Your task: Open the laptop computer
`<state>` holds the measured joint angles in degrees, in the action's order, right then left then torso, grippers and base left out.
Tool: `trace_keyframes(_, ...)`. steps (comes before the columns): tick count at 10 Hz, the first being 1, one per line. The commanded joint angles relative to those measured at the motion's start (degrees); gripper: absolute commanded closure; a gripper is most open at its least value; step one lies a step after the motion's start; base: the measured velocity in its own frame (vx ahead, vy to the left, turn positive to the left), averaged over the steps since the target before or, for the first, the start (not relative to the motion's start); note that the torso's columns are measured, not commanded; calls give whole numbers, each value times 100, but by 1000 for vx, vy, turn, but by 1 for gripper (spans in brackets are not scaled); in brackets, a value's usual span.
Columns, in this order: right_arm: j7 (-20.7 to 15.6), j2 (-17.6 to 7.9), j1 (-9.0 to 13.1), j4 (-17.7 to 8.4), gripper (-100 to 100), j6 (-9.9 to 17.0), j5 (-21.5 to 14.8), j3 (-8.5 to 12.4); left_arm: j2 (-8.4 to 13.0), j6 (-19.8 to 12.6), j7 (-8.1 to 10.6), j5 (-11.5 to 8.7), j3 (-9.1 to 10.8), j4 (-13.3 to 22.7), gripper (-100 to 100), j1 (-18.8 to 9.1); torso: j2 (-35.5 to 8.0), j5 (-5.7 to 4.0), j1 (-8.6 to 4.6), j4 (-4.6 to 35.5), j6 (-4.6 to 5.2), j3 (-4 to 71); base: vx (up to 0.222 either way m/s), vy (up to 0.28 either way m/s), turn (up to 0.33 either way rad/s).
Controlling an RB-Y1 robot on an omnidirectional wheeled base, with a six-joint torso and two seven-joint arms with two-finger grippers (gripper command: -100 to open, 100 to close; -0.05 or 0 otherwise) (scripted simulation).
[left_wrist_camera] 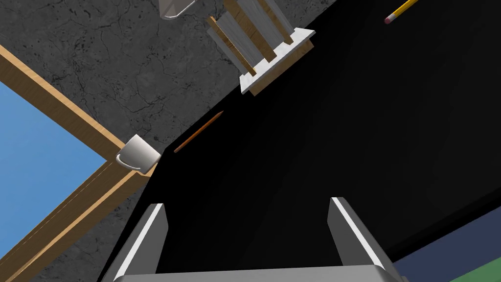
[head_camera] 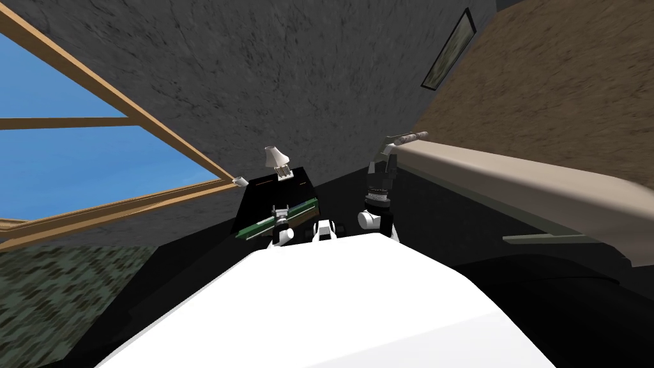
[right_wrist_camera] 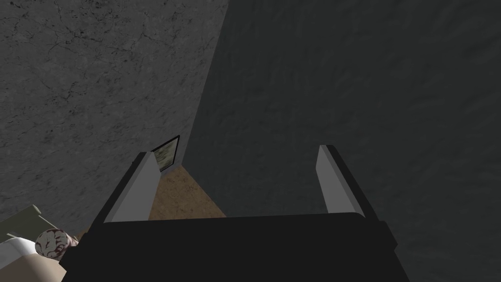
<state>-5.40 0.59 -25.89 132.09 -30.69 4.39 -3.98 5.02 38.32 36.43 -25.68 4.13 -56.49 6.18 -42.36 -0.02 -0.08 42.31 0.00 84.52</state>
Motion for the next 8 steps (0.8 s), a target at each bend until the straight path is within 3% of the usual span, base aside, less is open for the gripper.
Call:
trace_keyframes(1, 0, 0, 0, 0, 0, 0, 0, 0, 72, -441, -102, -48, 107, -177, -100, -242, 8, 1, 6, -3, -1, 6, -72, -43, 66)
trace_keyframes(6, 0, -1, -1, 0, 0, 0, 0, 0, 175, -1088, -258, -119, 265, -459, -100, -599, 11, 3, 11, -4, -1, 8, -57, -25, 44)
trace_keyframes(7, 0, 0, -1, 0, 0, 0, 0, 0, 150, -959, -235, -105, 237, -401, -100, -547, 7, 2, 6, -2, -1, 5, -23, -15, 12)
trace_keyframes(8, 0, -1, -1, 0, 0, 0, 0, 0, 154, -987, -240, -107, 240, -404, 0, -557, 13, 3, 9, -4, 0, 8, 0, 0, 0)
